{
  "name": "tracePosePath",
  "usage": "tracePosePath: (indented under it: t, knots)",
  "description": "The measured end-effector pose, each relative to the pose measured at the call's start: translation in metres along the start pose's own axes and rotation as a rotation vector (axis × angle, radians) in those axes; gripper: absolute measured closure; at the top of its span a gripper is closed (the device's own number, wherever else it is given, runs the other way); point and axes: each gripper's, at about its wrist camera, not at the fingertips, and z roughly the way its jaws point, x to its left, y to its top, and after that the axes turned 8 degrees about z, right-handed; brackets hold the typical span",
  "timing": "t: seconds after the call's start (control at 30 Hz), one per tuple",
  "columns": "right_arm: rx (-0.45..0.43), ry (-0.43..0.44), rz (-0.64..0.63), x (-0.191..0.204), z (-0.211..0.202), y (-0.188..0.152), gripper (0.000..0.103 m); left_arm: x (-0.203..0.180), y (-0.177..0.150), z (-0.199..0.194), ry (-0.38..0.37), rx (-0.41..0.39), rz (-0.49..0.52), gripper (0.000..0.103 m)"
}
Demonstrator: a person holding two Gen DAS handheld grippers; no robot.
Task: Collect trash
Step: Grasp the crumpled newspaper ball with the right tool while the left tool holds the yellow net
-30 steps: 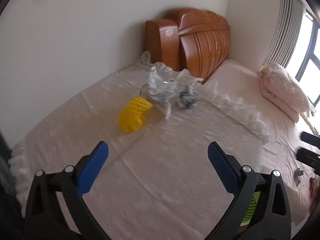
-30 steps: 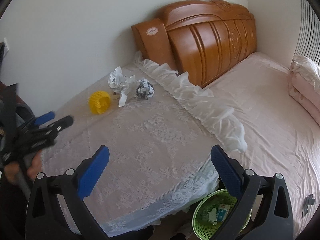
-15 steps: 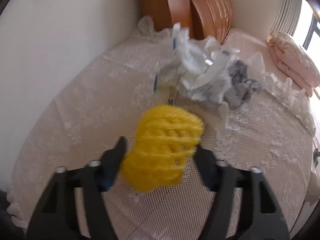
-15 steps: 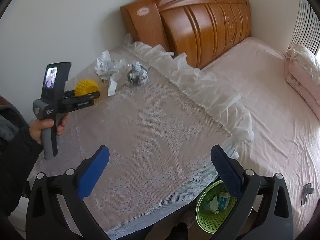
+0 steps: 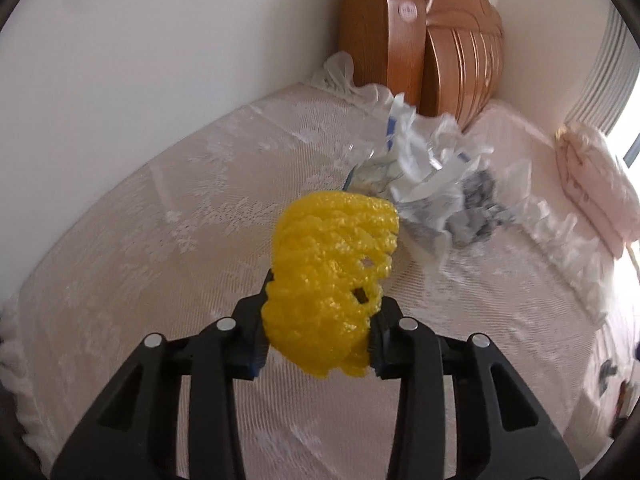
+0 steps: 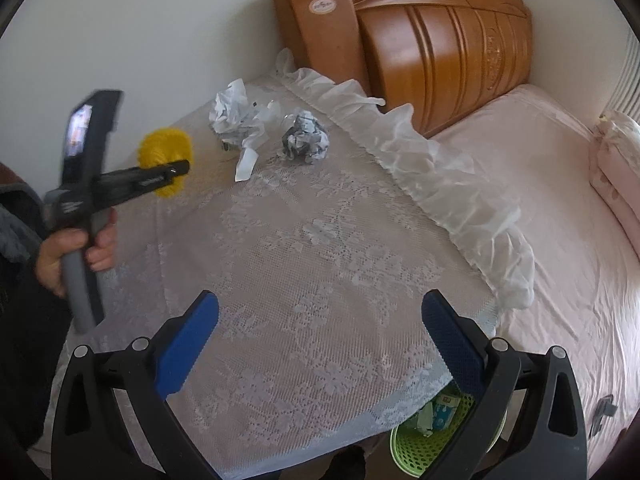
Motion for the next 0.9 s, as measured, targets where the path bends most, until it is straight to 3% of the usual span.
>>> tracePosePath:
  t: [0.17,0.53,0.77,0.9]
  knots:
    - [-0.018,-0.004,-0.092,0.002,0.026,0.033,0.002,-0.008,-0.008,-0.034,0.017,-0.025,-0.03,0.066]
    - [0.044,-0.014,-0.217,0.021,0.141,0.132,0.002,-0.01,-0.021,-0.072,0.041,-0.04,-0.119,0.066]
    - [0.057,-0.034,-0.261,0.039,0.176,0.149,0.003,-0.007,-0.04,-0.087,0.058,-0.043,-0.132,0.066]
    - [0.056,-0.035,-0.276,0.049,0.18,0.149,0.012,-0.003,-0.045,-0.09,0.058,-0.037,-0.152,0.066]
